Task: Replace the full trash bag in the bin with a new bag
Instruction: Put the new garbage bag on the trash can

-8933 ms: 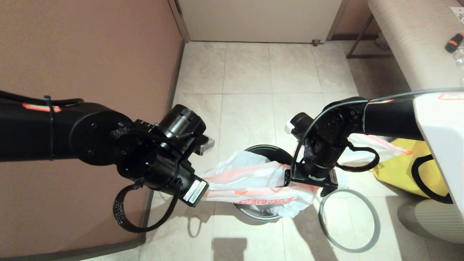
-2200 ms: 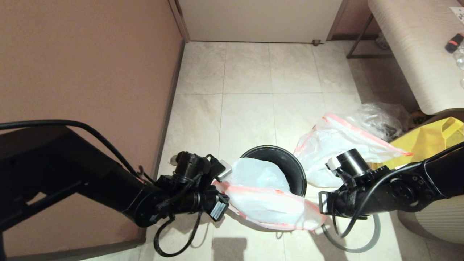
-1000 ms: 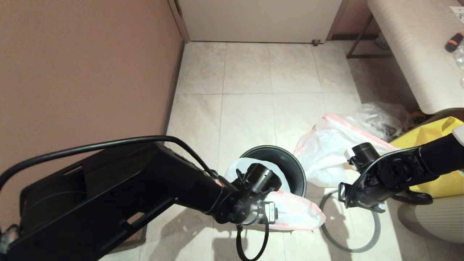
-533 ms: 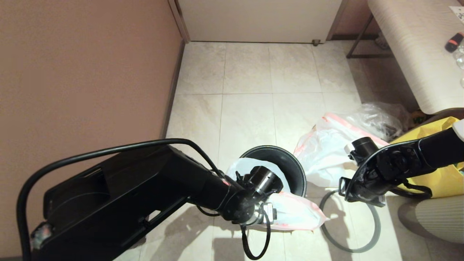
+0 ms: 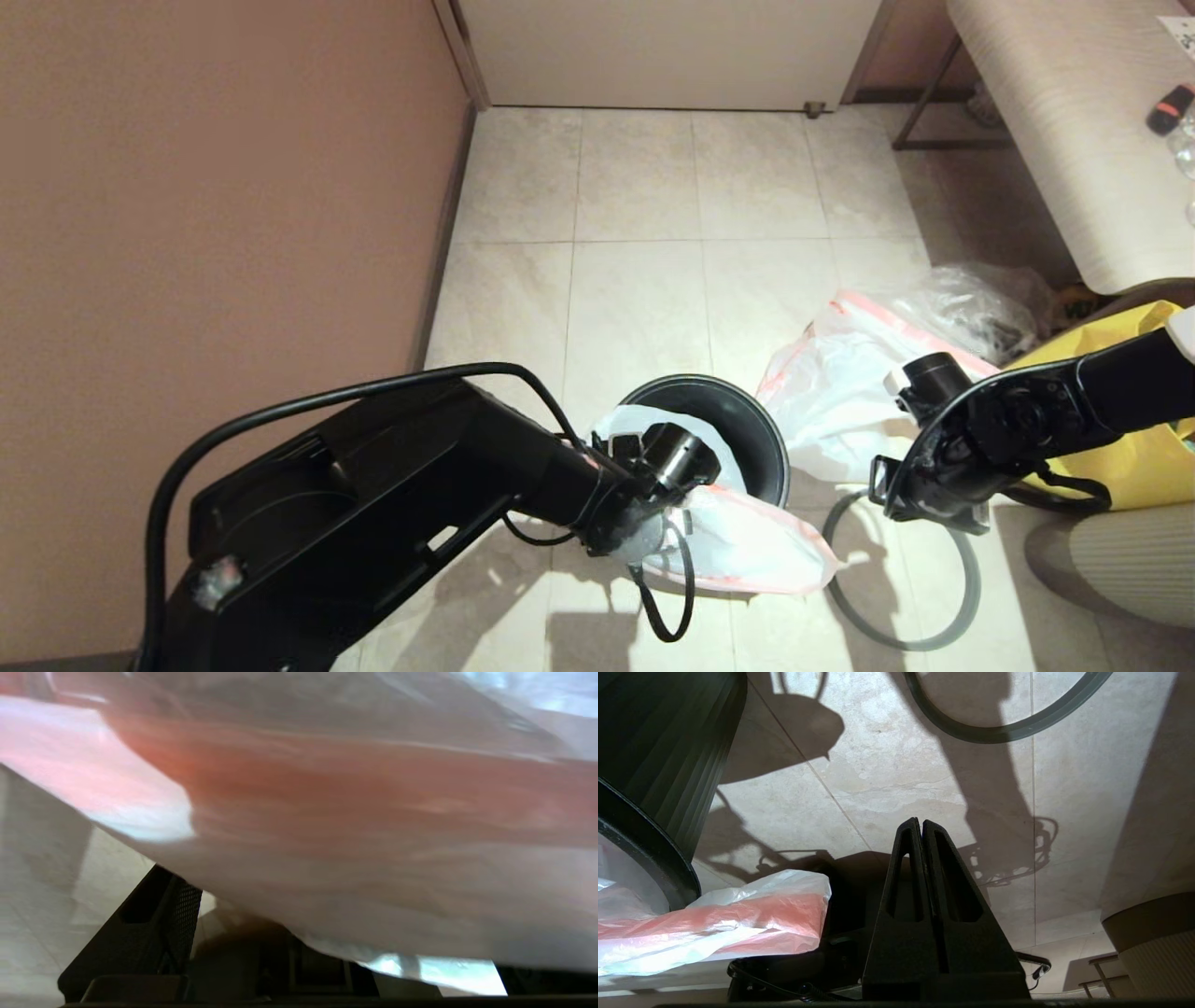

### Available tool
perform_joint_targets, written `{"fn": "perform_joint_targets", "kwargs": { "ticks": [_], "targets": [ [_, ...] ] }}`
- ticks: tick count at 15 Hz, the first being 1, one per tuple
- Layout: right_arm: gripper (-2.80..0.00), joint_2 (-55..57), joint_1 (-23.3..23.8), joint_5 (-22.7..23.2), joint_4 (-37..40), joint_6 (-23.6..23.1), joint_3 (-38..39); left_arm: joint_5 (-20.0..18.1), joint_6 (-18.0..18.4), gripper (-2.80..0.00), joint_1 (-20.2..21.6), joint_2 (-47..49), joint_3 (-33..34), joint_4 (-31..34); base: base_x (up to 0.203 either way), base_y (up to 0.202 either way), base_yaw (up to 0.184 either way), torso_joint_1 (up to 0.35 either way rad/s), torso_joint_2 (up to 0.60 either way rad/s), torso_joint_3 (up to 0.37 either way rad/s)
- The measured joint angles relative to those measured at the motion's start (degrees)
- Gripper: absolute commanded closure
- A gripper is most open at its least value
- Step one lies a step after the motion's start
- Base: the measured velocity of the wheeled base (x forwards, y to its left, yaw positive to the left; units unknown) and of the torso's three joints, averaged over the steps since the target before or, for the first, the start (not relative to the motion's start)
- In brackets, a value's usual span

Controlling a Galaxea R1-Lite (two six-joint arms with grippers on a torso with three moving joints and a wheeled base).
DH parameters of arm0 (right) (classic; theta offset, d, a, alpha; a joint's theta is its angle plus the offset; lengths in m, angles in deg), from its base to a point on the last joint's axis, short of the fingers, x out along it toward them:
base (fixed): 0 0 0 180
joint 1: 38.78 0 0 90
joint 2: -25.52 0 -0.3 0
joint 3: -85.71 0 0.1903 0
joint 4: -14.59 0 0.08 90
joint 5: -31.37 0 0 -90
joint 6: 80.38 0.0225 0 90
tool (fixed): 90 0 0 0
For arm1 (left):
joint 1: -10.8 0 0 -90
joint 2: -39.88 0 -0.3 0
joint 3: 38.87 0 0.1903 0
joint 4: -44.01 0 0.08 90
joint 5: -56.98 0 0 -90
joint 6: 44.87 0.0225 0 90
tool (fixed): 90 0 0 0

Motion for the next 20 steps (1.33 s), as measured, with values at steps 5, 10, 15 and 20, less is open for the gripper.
{"fn": "perform_joint_targets", "kwargs": {
  "ticks": [5, 10, 15, 20],
  "targets": [
    [0.0, -0.15, 0.17, 0.05, 0.05, 0.04, 0.06, 1.81, 0.02, 0.0, 0.13, 1.34, -0.57, 0.11, 0.0, 0.0, 0.0, 0.0, 0.0, 0.0],
    [0.0, -2.78, -5.88, 0.81, 1.1, 2.49, 0.2, 1.97, -0.17, 0.0, 0.07, 0.78, -0.51, -0.78, 0.0, 0.0, 0.0, 0.0, 0.0, 0.0],
    [0.0, -5.05, -13.25, 5.05, 0.61, -1.37, 1.16, 2.79, -1.21, 0.0, 1.81, -0.3, -0.54, -2.82, 0.0, 0.0, 0.0, 0.0, 0.0, 0.0],
    [0.0, -3.02, -16.32, 5.95, -1.54, -5.31, -2.3, 4.0, -1.18, 0.0, 3.94, -0.87, -0.86, -5.19, 0.0, 0.0, 0.0, 0.0, 0.0, 0.0]
  ]
}}
